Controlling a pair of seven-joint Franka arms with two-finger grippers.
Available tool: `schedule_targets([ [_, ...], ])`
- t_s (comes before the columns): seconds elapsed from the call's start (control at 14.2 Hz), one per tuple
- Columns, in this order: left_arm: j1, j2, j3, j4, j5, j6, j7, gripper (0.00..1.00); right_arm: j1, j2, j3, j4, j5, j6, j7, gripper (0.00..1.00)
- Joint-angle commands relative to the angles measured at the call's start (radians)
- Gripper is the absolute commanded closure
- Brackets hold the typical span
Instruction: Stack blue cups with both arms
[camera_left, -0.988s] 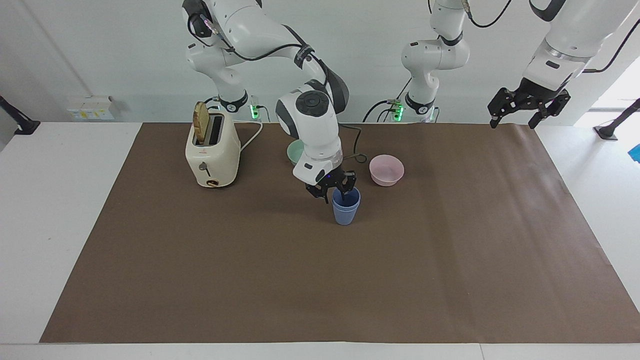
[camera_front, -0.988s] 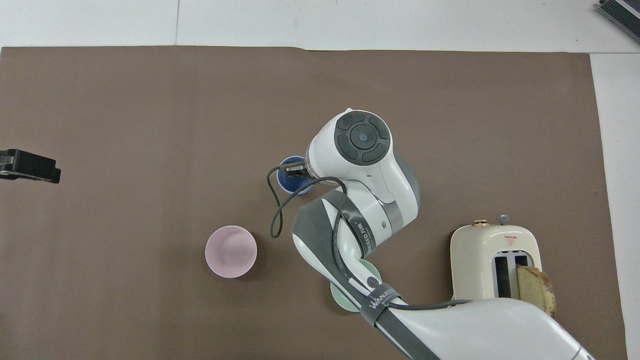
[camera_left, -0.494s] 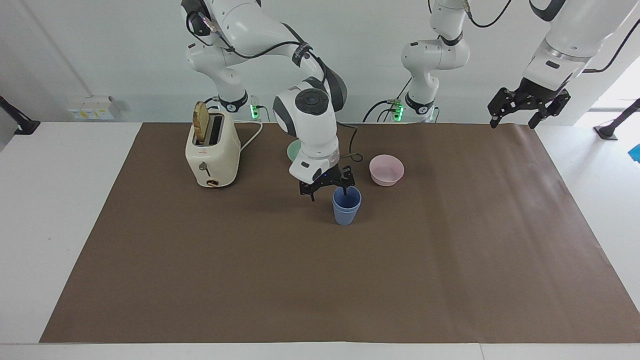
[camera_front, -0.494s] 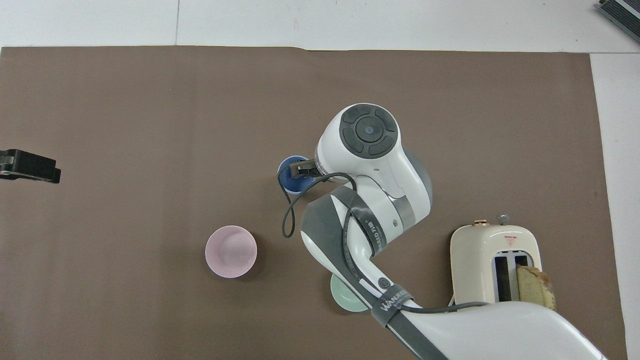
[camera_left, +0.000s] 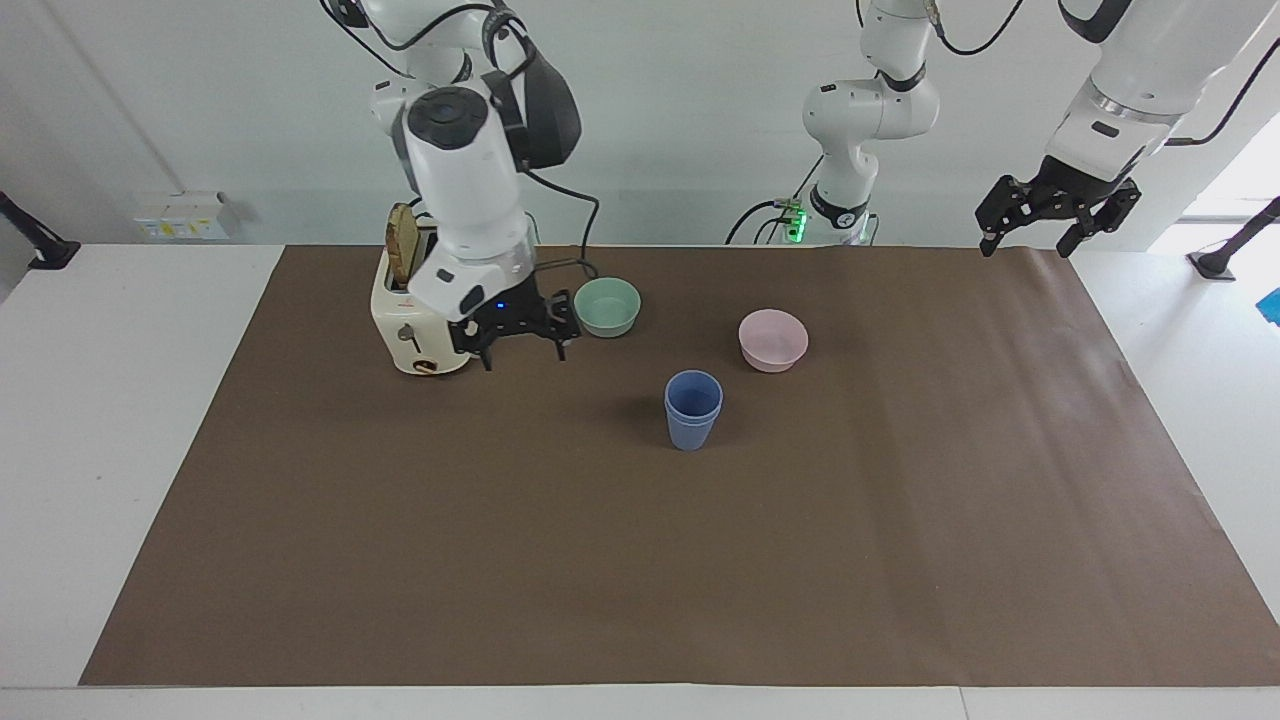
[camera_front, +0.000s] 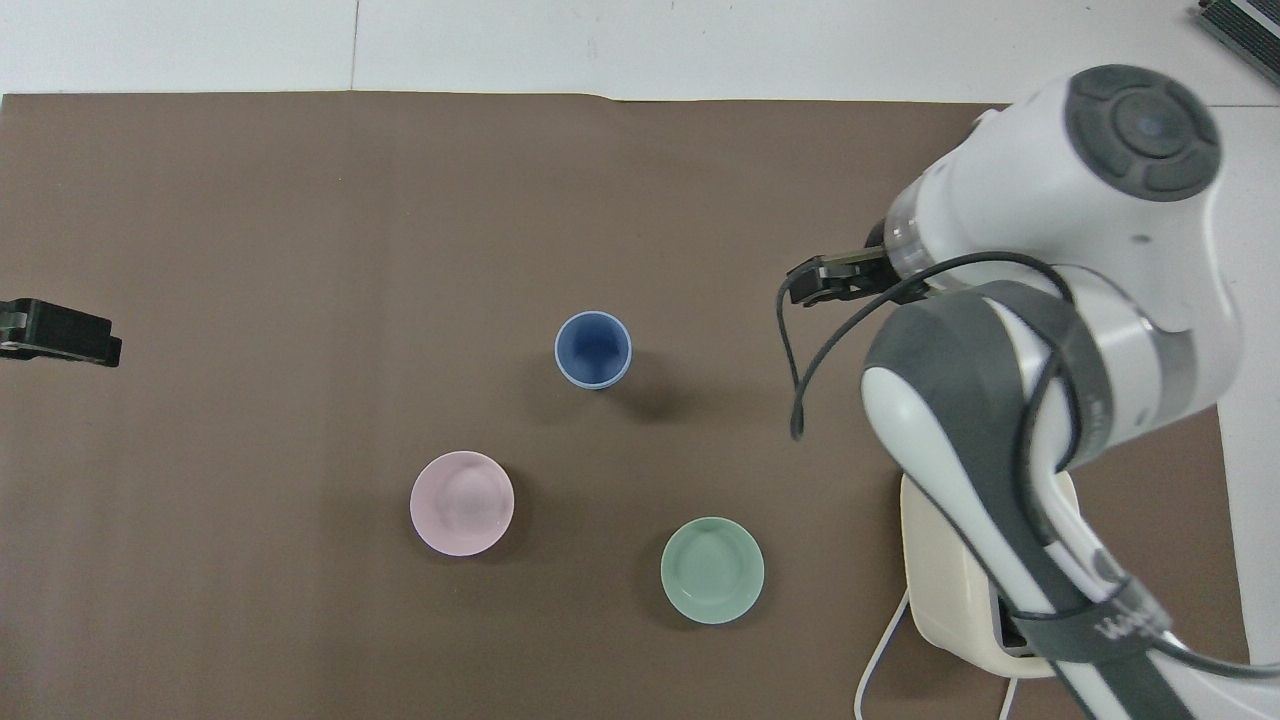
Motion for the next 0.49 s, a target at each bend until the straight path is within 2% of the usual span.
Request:
schedule_targets([
  [0.0,0.012,-0.005,-0.010,0.005,0.010,-0.017,0.003,0.00,-0.101,-0.062,0.011,-0.018,-0.006,-0.026,-0.049,0.00],
  [0.42,0.013,-0.005,-0.010,0.005,0.010,-0.017,0.003,0.00,-0.286,-0.137,0.007,-0.016,-0.011,-0.100,-0.155,0.00],
])
